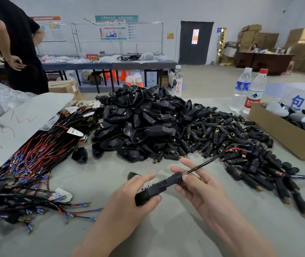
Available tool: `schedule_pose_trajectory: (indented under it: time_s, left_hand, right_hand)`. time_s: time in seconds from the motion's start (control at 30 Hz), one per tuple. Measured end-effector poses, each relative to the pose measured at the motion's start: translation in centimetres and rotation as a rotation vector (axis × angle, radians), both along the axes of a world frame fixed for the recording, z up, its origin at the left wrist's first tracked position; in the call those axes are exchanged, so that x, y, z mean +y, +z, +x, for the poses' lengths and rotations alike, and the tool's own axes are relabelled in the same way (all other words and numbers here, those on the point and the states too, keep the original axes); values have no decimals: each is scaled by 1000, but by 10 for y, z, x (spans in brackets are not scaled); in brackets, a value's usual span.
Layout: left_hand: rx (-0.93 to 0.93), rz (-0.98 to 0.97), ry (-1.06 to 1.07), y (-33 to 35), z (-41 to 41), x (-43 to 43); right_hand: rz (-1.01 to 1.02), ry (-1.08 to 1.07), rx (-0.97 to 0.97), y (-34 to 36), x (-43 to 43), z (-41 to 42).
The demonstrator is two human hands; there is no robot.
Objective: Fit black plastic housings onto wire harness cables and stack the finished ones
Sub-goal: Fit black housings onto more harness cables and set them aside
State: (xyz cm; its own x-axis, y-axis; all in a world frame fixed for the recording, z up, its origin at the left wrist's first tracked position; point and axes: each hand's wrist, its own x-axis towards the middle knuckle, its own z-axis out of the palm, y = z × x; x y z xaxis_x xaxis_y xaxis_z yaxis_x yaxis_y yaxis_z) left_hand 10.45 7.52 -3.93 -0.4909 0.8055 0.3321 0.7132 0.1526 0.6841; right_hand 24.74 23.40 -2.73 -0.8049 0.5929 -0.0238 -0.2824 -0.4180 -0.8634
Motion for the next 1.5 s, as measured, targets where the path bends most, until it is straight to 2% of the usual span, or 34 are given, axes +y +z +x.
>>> schedule_pose_trajectory:
  time_s: [0.17, 0.3, 0.9, 1.0, 1.2, 1.5]
  left_hand:
    - [-217, -20, -4, 1, -2, -1]
    - [-301, 39, -26, 2, -1, 0]
    - [-273, 13, -84, 7, 4, -1]
    - [-243, 14, -75, 8, 5, 0]
    - [-181, 54, -54, 7, 6, 1]
    - [-95, 73, -79, 4, 5, 2]
  right_hand:
    - [141, 24, -18, 2, 3, 3]
    - [191, 68, -27, 4, 2, 4]
    - [188, 171, -45, -3, -3, 1]
    - [162, 107, -41, -4, -5, -2]
    - [206, -164, -120, -9, 1, -5]
    - [255, -194, -106, -9, 2, -6]
